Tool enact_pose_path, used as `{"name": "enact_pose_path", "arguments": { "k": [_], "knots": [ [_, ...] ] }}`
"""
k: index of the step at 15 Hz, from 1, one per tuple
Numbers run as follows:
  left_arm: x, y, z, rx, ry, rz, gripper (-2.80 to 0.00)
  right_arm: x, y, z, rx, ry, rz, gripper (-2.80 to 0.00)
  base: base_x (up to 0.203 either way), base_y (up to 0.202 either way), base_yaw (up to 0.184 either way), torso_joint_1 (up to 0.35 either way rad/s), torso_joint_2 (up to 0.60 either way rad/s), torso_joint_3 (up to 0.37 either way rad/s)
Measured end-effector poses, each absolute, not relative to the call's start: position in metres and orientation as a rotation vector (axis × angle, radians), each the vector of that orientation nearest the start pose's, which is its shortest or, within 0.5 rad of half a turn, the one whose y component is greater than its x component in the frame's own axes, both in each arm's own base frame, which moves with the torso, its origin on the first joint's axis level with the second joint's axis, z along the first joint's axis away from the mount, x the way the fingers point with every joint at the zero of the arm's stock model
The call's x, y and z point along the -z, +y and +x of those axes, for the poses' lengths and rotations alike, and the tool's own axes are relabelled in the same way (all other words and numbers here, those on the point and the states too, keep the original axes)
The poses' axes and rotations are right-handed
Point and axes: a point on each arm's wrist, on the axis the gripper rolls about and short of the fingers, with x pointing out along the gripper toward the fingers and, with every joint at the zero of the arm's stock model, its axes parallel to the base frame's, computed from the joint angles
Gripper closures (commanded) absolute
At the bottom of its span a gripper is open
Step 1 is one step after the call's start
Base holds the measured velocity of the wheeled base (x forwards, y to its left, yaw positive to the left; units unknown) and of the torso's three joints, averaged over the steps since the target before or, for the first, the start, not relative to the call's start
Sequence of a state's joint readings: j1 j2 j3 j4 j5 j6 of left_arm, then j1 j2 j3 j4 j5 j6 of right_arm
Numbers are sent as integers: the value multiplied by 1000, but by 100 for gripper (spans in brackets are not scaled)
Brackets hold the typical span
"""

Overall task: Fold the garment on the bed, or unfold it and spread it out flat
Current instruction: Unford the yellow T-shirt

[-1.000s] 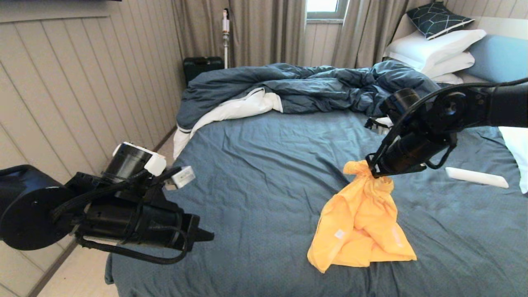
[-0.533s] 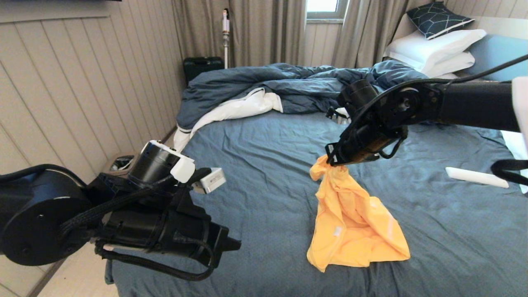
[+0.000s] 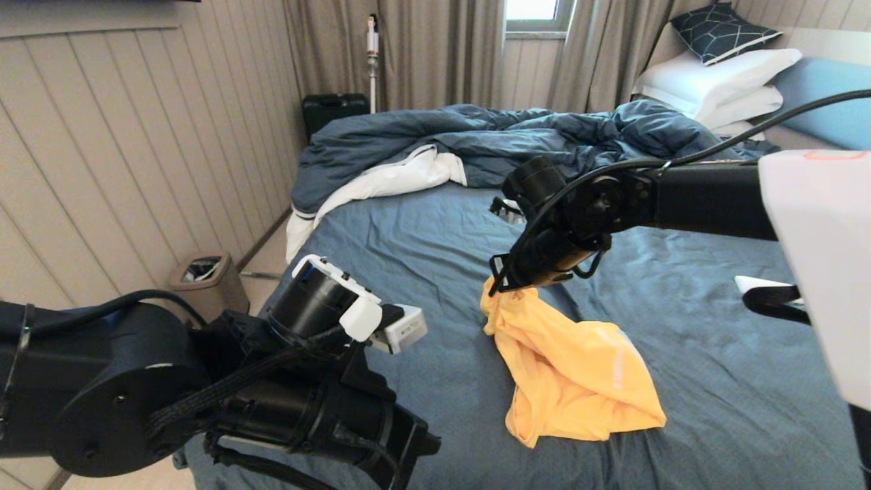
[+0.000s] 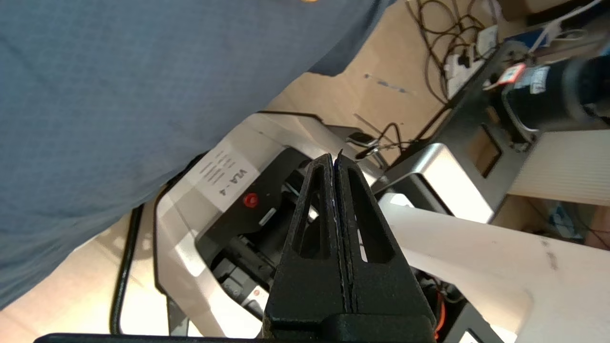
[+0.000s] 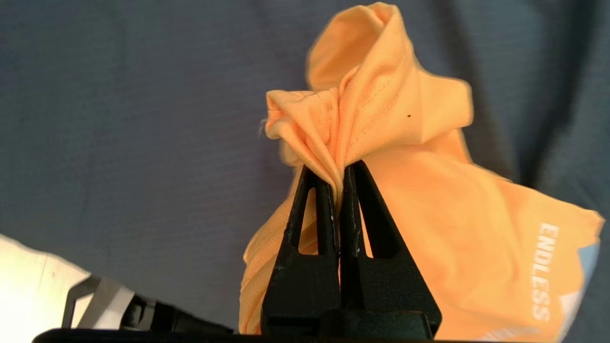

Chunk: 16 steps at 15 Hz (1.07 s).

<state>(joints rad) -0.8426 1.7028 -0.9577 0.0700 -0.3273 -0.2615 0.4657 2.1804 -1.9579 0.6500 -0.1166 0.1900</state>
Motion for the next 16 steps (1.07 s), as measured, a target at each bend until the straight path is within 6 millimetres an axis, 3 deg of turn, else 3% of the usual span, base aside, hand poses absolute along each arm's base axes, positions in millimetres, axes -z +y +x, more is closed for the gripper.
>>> {"name": "enact_pose_path", "arguments": {
  "k": [7, 12, 16],
  "knots": [
    [-150, -221, 187, 966, 911, -5, 0, -187, 216, 393, -326, 789, -20, 0, 0, 0, 0, 0, 0, 0],
    [-147, -219, 185, 960, 922, -3, 0, -153, 228, 395, -337, 891, -86, 0, 0, 0, 0, 0, 0, 0],
    [-145, -218, 184, 958, 927, -1, 0, -140, 231, 398, -341, 917, -112, 0, 0, 0, 0, 0, 0, 0]
  ]
}}
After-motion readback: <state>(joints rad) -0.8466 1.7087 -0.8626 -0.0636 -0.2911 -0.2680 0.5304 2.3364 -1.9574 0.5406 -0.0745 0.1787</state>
